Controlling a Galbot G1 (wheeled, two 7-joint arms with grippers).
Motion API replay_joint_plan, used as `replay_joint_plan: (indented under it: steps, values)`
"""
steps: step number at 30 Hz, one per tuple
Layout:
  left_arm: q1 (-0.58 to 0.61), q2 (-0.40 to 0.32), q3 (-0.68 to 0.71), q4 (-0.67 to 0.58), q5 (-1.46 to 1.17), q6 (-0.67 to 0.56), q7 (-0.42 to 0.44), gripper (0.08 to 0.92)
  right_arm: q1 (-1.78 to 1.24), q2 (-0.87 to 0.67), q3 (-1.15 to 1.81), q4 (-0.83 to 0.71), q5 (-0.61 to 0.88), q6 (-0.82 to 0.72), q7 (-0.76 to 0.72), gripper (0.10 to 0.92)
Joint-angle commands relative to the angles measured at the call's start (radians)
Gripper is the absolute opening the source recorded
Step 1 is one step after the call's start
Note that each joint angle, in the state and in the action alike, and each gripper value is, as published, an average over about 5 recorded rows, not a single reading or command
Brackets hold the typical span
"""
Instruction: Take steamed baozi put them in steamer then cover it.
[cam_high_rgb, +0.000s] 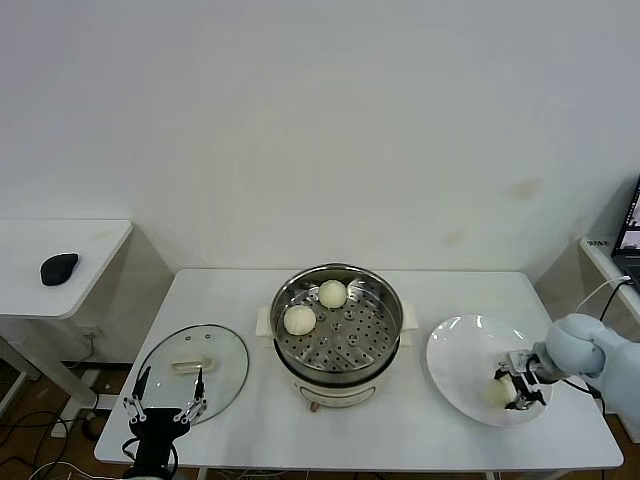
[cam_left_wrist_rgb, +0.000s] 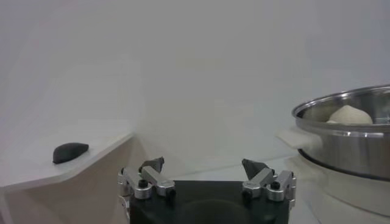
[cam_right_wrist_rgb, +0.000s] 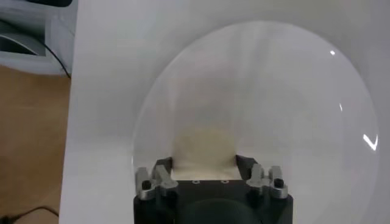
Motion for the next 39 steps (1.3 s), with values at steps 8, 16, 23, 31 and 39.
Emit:
replay_joint_plan:
  steps: [8,16,23,31,39]
  values:
    - [-0.006,0.005,0.003,-0.008,-0.003,0.001,0.001,0.823,0.437,-0.052,-0.197,0.085,0.239,-0.035,-0.077,0.594]
    - [-0.01,0.007,0.001,-0.013,-0.003,0.001,0.0,0.823,0.786,0.041,-0.33,0.077,0.366,-0.048,-0.086,0.594]
    - [-0.013,0.004,-0.009,-0.015,-0.006,0.002,-0.001,0.823,0.985,0.213,-0.511,0.12,0.438,-0.043,-0.036,0.594]
    - [-0.014,0.003,-0.014,-0.012,-0.01,0.004,0.001,0.823,0.973,0.424,-0.608,0.162,0.473,0.065,0.049,0.595]
    - [-0.018,-0.001,-0.02,-0.013,-0.012,0.004,0.001,0.823,0.934,0.527,-0.685,0.16,0.384,0.204,0.065,0.595]
